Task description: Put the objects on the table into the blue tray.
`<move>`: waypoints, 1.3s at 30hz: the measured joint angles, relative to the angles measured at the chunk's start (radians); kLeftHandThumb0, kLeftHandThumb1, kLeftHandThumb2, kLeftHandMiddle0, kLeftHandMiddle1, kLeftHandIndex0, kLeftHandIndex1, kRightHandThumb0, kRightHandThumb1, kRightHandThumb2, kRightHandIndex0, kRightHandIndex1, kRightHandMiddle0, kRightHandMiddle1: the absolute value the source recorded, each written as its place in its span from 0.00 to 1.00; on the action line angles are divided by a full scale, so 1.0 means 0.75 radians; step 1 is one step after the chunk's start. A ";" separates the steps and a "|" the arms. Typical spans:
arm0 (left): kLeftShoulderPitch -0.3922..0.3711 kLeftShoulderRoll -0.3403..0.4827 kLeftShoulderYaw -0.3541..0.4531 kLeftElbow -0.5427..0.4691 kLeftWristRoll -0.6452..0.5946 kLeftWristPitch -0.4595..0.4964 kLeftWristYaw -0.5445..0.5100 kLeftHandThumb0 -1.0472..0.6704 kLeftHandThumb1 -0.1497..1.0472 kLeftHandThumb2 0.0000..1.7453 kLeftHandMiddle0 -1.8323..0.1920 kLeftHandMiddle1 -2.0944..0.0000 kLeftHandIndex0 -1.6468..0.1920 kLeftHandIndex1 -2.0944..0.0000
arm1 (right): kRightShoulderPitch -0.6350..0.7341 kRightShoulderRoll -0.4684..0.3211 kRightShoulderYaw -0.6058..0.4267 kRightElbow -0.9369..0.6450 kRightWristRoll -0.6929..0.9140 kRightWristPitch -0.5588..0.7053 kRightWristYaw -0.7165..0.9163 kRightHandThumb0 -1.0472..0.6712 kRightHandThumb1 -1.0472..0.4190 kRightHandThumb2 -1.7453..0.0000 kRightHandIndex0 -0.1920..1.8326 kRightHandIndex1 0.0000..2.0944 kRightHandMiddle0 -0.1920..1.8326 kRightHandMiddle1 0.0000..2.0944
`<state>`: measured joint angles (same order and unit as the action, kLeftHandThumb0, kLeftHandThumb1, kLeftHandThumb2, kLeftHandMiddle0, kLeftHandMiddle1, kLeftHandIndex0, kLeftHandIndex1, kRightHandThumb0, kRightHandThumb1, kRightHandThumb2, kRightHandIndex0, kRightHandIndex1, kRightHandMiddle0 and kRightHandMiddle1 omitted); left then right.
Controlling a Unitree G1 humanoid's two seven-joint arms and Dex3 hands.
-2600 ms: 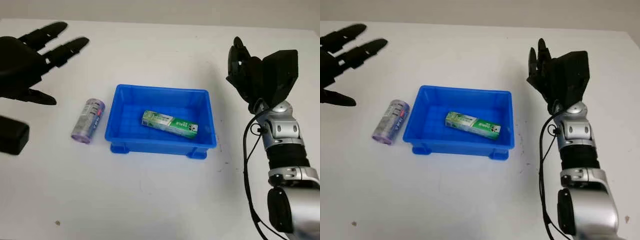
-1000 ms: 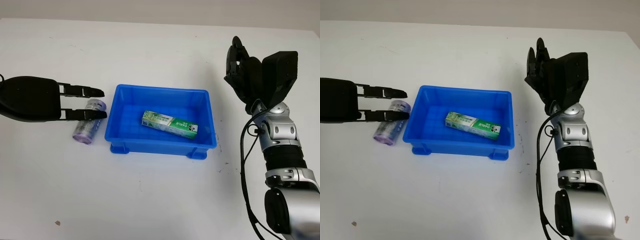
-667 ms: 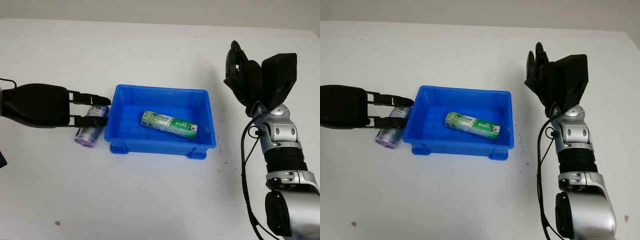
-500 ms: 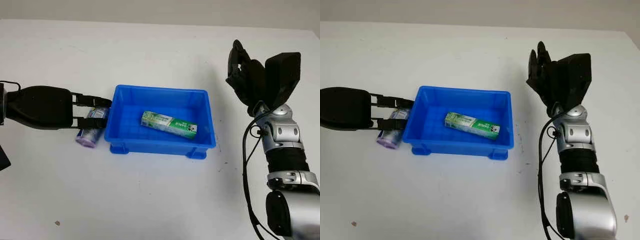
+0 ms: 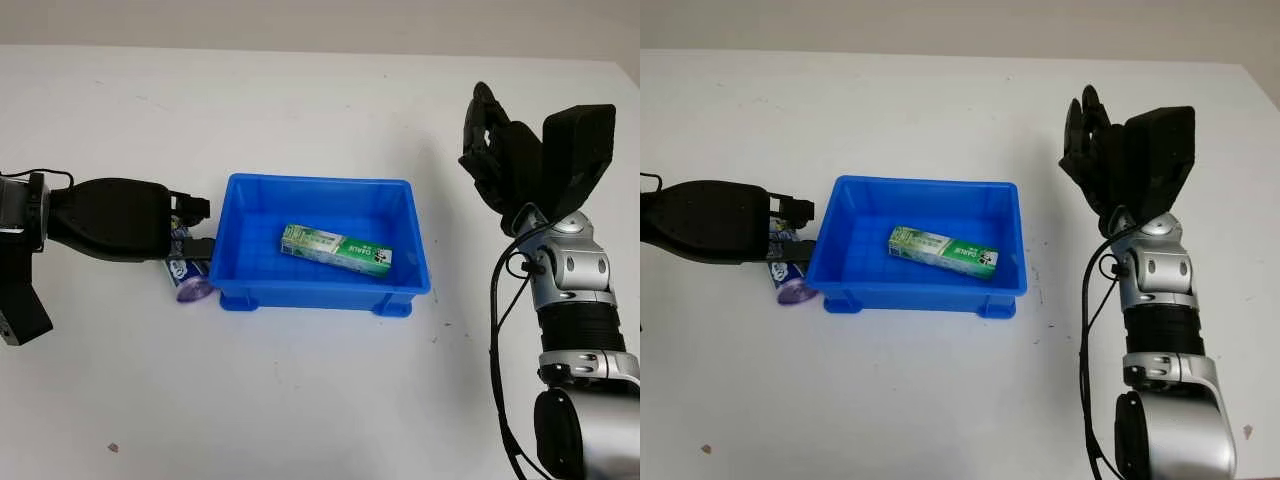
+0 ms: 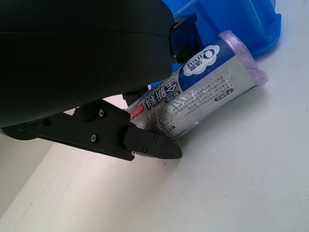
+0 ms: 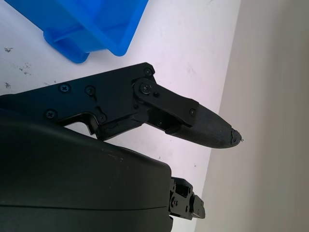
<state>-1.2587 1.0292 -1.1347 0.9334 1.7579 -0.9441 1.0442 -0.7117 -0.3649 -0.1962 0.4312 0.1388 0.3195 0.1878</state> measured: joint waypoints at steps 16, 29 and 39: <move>0.052 0.039 0.125 0.011 -0.231 -0.060 -0.572 0.31 1.00 0.34 0.50 0.00 0.56 0.00 | -0.003 0.003 0.004 0.008 -0.015 -0.016 -0.005 0.22 0.00 0.53 0.00 0.00 0.00 0.00; 0.112 0.098 0.268 0.255 -0.404 0.283 -0.448 0.36 1.00 0.30 0.61 0.00 0.76 0.00 | -0.013 0.002 0.011 0.043 -0.018 -0.030 0.006 0.22 0.00 0.53 0.00 0.00 0.00 0.00; 0.123 0.098 0.395 0.224 -0.552 0.419 -0.557 0.35 1.00 0.26 0.60 0.00 0.77 0.00 | -0.024 0.000 0.026 0.063 -0.031 -0.043 0.020 0.22 0.00 0.53 0.00 0.00 0.00 0.00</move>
<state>-1.1665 1.1026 -0.8381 1.1012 1.3442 -0.6295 0.6263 -0.7294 -0.3650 -0.1767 0.4784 0.1154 0.2876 0.2029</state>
